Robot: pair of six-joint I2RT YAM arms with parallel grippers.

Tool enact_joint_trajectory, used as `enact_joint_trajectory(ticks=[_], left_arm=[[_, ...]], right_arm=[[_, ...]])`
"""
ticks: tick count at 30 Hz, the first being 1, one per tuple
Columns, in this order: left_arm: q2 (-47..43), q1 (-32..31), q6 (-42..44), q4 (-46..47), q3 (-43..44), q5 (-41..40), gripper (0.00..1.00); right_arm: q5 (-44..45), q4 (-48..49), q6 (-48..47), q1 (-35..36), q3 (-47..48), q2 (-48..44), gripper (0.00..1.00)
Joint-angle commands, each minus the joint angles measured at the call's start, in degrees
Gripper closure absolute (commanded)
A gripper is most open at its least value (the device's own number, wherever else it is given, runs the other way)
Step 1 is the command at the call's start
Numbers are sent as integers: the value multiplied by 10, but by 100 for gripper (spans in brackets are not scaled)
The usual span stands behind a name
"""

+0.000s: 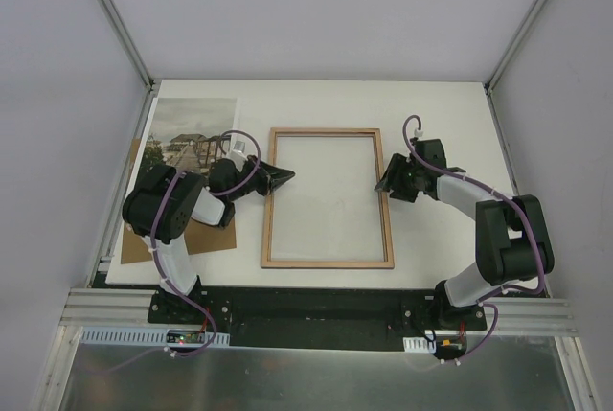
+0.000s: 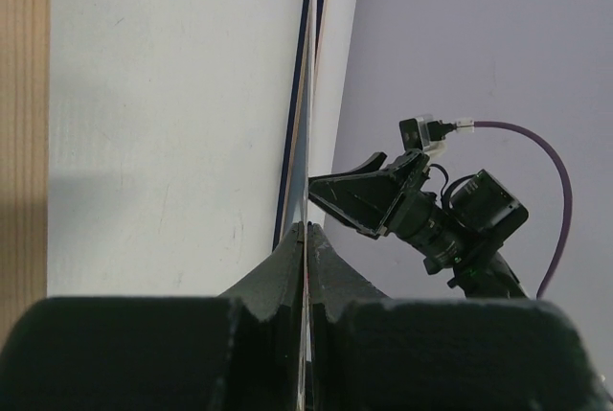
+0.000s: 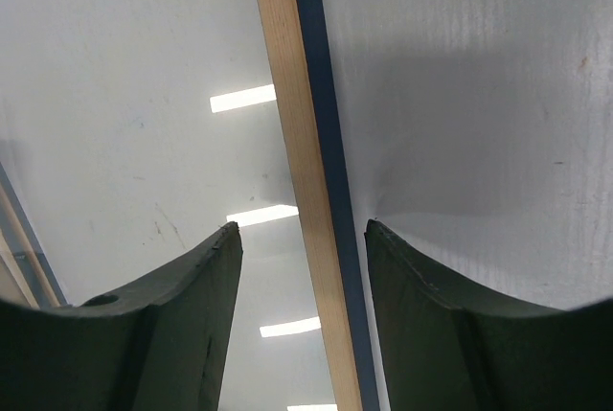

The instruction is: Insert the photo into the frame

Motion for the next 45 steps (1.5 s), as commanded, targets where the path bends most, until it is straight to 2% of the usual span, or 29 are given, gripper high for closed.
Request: enact_joint_trajectory(ticks=[1,13,15,19,22,29,45], left_arm=[[5,-3,23,56,22,30,100],[-4,0,64,-40,42,46,100],[-6,1,72,-56,45,47,100],[-10,1,79,-74,48,49,100],[-11,1,86,-90,53,51,100],[-14,0,107,-142,69,58,100],[-36,0,164,-211,90,71,100]], right_arm=[[12,-5,-9,5,23,2,43],[14,-6,-11,9,26,9,45],[13,-6,-11,10,26,9,50],[14,-7,-12,13,28,9,65],[11,-10,-15,21,33,14,70],[16,-17,-22,29,41,18,74],[18,-21,-24,34,44,28,75]])
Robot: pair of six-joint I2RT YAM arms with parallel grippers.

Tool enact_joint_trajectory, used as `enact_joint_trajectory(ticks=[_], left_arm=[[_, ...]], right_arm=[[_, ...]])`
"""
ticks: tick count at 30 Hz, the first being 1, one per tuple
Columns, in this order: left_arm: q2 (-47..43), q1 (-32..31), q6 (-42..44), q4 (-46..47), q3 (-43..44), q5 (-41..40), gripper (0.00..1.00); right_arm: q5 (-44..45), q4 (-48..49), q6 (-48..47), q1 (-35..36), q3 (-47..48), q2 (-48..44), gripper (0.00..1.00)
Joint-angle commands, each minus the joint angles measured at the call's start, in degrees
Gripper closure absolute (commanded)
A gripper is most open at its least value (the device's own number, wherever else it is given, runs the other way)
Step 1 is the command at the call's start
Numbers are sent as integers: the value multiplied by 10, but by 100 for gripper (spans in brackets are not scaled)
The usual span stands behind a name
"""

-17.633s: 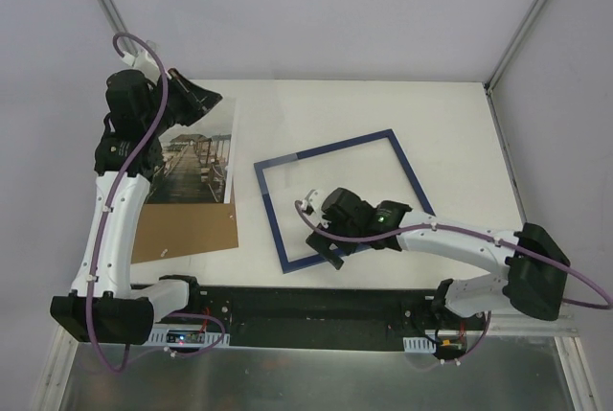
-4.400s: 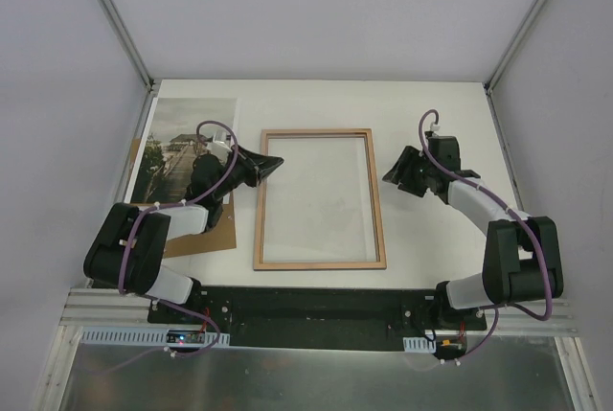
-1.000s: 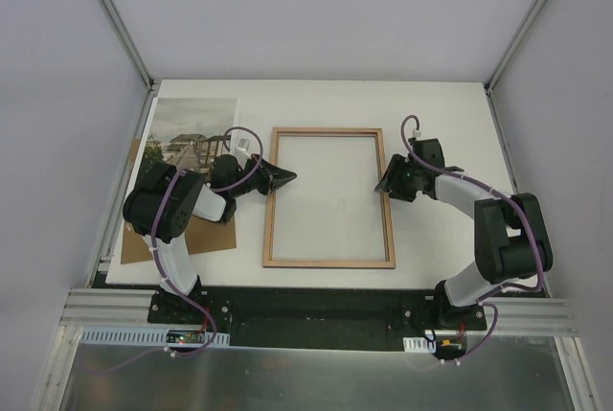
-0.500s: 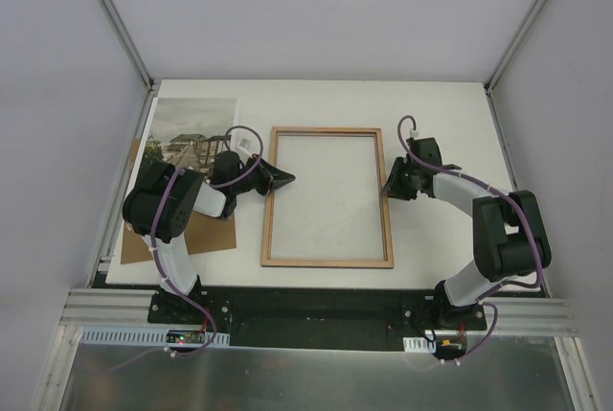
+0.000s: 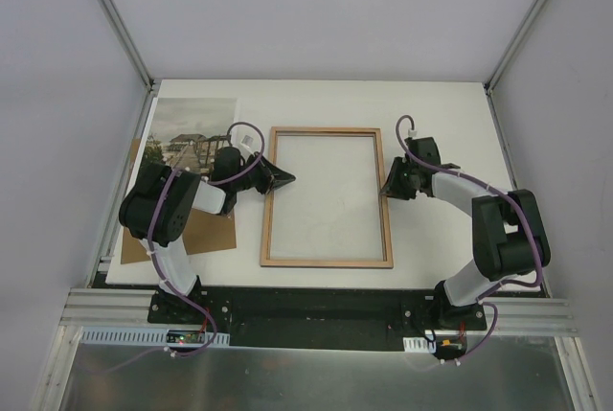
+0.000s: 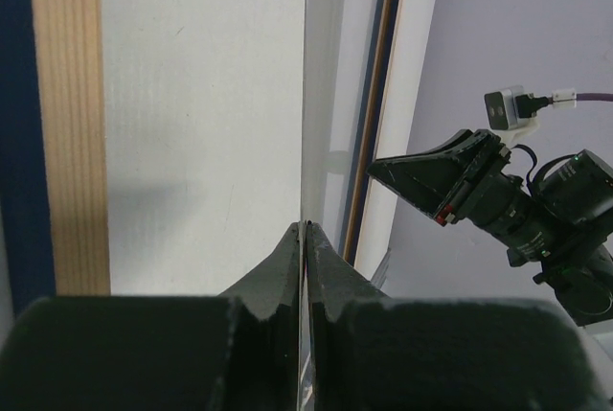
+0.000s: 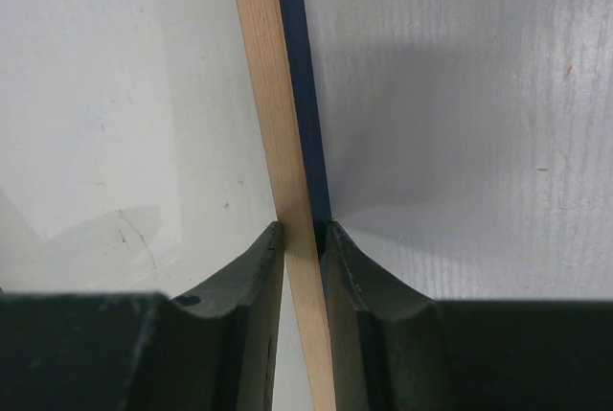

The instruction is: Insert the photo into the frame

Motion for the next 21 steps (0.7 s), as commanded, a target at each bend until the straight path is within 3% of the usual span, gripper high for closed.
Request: enact_joint_trajectory(ticks=[1,5,12,21], left_arm=[[-28,-5,33,-21,20,35,100],[-31,-5,44,-39,27,37,99],[-34,-5,56,-57,30,36,84],[-43,-5,72,-88,40,34,74]], right_arm=[[-26,7,2,13,23,8,75],[-22,5,0,13,24,8,75],[-22,4,0,12,25,11,75],[-22,3,-1,13,27,11,75]])
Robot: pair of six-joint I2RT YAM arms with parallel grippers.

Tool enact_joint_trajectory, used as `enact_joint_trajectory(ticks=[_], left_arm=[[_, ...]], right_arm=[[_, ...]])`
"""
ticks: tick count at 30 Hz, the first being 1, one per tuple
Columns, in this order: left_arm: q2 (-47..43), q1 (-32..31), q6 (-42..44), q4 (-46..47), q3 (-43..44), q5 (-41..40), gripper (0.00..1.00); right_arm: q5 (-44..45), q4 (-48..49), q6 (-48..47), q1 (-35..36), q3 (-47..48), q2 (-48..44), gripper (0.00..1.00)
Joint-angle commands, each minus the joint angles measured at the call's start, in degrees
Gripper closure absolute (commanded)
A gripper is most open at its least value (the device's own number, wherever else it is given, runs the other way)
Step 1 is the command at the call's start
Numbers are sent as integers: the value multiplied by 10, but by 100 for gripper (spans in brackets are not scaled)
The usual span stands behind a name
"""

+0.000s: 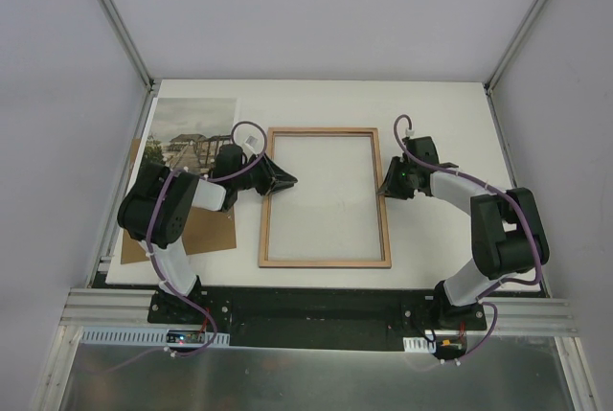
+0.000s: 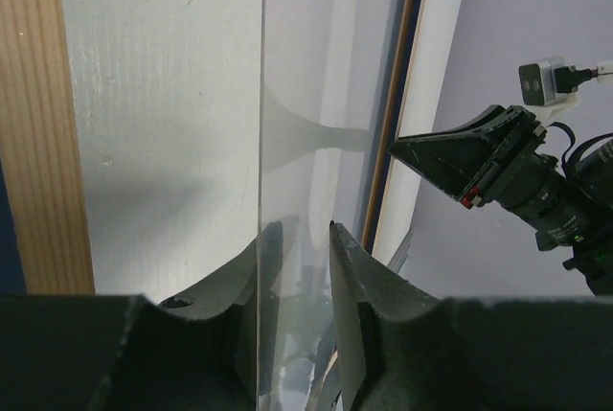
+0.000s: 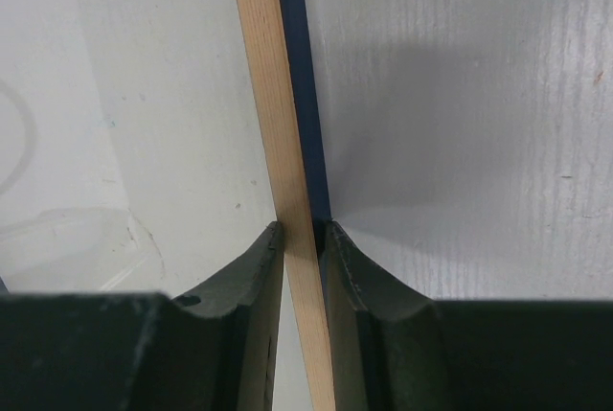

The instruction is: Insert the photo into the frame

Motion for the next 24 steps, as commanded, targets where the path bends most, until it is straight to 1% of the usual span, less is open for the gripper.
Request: enact_joint_trajectory(ticks=[1,7,15,24], left_arm=[[-36,-4,24,-14,18,13,73],[-46,-4,47,-51,28,7,69],[-56,-4,72,-95,36,-2,65],[-67,-4,97,-142,46,-13,57]], right_arm=[[-15,3,-1,7,20,5,75],[-15,3,-2,7,21,5,75],[-14,2,-3,7,22,8,76],[-15,1,-3,7,22,7,77]])
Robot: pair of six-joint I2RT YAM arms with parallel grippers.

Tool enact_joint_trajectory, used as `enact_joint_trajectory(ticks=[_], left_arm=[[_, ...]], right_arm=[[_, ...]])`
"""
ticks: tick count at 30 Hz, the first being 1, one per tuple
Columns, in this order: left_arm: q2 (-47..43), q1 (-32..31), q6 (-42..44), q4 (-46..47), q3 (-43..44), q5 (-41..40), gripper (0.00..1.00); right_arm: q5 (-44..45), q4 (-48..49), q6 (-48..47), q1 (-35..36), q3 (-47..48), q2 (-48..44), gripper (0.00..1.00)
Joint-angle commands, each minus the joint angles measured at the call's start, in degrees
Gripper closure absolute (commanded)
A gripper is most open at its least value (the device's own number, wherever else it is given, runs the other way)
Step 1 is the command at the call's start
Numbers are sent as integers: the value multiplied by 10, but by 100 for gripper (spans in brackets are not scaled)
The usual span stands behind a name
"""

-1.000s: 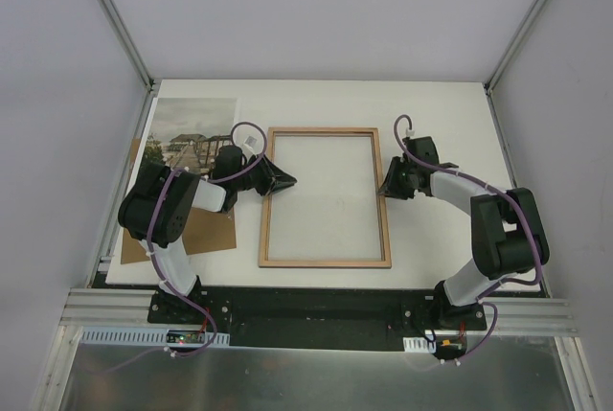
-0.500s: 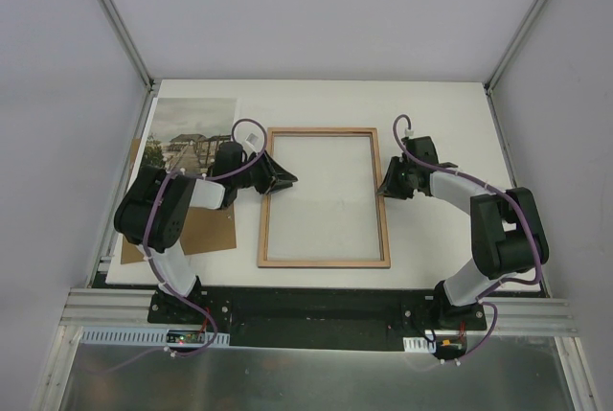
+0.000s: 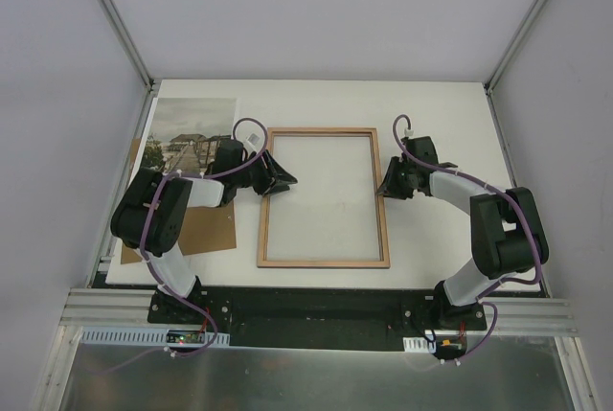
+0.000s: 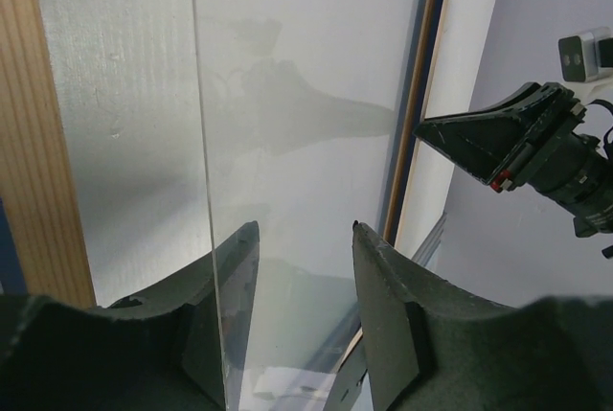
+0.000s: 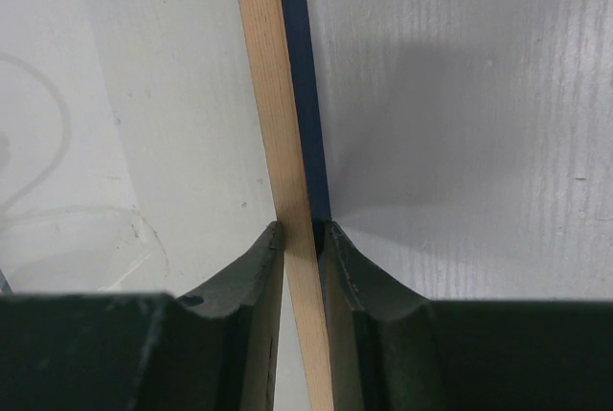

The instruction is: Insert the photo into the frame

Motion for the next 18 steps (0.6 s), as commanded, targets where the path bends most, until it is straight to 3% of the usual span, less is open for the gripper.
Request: enact_joint_trajectory(ticks=[1,18], left_arm=[[-29,-4,31,-28,22,-13,57],[-63,-4,77,-130,40,-56,51]], right_arm=[[-10,1,-4,5,20,5,77],[-10,1,-4,4,21,8,78]])
